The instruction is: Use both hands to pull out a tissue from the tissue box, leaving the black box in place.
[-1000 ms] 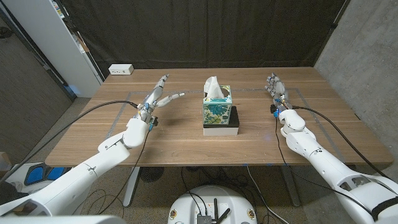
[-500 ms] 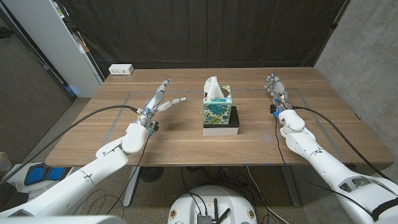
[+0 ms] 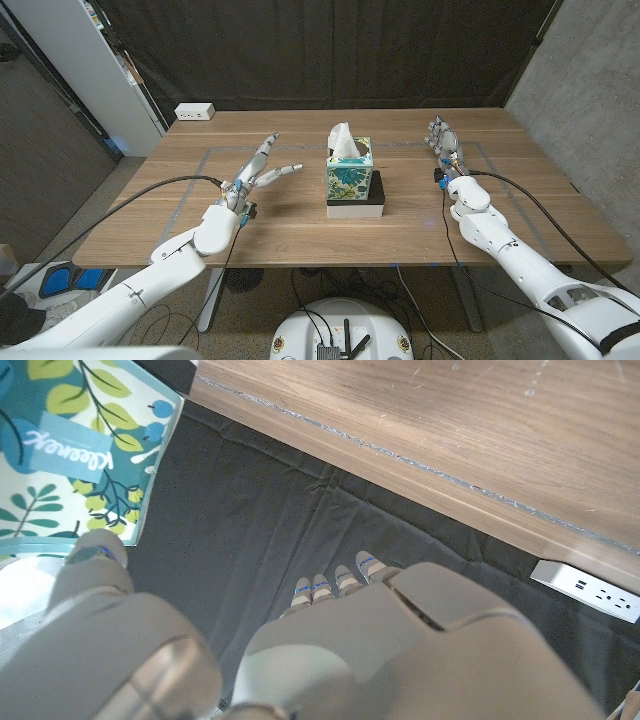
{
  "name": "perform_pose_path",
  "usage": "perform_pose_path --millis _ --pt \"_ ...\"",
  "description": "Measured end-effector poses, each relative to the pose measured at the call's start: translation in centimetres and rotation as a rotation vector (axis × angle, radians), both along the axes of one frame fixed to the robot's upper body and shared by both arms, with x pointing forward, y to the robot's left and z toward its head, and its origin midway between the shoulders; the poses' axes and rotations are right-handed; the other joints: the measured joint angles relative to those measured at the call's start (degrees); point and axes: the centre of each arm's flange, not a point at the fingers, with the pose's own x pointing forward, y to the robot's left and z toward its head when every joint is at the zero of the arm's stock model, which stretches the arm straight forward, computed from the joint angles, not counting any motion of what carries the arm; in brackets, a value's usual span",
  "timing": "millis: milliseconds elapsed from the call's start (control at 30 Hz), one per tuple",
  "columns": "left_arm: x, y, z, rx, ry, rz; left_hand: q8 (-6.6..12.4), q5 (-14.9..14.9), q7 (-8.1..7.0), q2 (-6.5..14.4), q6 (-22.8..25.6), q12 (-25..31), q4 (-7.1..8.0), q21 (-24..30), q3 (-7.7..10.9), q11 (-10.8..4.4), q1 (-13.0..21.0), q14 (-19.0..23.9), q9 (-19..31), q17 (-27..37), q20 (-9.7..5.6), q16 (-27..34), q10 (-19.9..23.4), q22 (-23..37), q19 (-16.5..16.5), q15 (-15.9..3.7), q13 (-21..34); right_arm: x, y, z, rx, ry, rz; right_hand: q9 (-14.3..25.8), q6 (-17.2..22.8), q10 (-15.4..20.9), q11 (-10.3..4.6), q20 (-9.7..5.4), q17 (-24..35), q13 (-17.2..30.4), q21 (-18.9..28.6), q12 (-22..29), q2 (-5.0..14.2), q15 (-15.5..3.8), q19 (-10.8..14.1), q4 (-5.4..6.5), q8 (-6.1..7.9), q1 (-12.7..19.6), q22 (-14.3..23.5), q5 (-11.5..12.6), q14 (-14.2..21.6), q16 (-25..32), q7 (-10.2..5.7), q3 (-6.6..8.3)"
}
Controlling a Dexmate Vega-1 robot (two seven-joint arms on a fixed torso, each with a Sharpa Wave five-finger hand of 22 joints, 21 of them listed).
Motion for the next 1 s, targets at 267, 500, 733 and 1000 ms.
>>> perform_pose_path --millis 267,500,733,1000 --pt "-0.8 0.0 -0.5 0.011 0.000 -0.003 0.00 0.2 0.00 0.2 0.0 0.0 0.06 0.0 -0.39 0.00 0.3 0.0 0.0 0.0 0.00 0.0 0.0 0.0 0.4 0.00 0.0 -0.1 0.0 0.2 0.000 0.008 -0.007 0.0 0.3 0.0 0.00 0.21 0.0 0.0 0.0 0.0 0.00 0.00 0.2 0.00 0.00 -1.1 0.0 0.0 0.0 0.0 0.32 0.00" --pt "-1.3 -0.1 -1.0 0.015 -0.002 -0.012 0.00 0.2 0.00 0.0 0.0 0.0 0.23 0.0 -0.70 0.00 0.5 0.0 0.0 0.0 0.00 0.0 0.0 0.0 0.4 0.00 0.0 -0.2 0.1 0.2 -0.001 0.012 -0.016 0.0 0.7 0.3 -0.32 0.21 0.0 0.0 0.0 0.0 0.00 -0.32 0.2 0.00 0.00 -1.0 0.0 0.0 0.3 0.0 -0.10 0.01" --pt "-1.7 -0.1 -1.4 0.019 -0.003 -0.026 0.00 0.3 0.00 0.0 0.0 0.0 0.30 0.0 -1.11 0.00 0.5 0.0 0.0 0.0 0.00 0.0 0.0 0.0 0.4 0.00 0.0 -0.5 0.2 0.3 -0.002 0.015 -0.024 0.0 0.9 0.3 -0.32 0.21 0.0 0.0 0.0 0.0 0.00 -0.32 0.2 -0.16 0.00 -1.0 0.0 0.0 0.3 0.0 -0.30 -0.16" --pt "-2.0 -0.1 -1.8 0.030 -0.002 -0.042 -0.18 0.4 0.23 0.0 -0.2 0.0 0.28 0.0 -2.02 0.00 0.5 0.0 0.0 0.0 0.00 0.0 0.0 0.0 0.4 0.00 0.0 -0.9 0.3 0.3 -0.001 0.015 -0.034 0.0 1.2 0.3 -0.32 0.21 0.0 0.0 0.0 0.0 0.00 -0.32 0.2 -0.32 0.00 -1.0 0.0 0.0 0.3 0.0 0.01 -0.31"
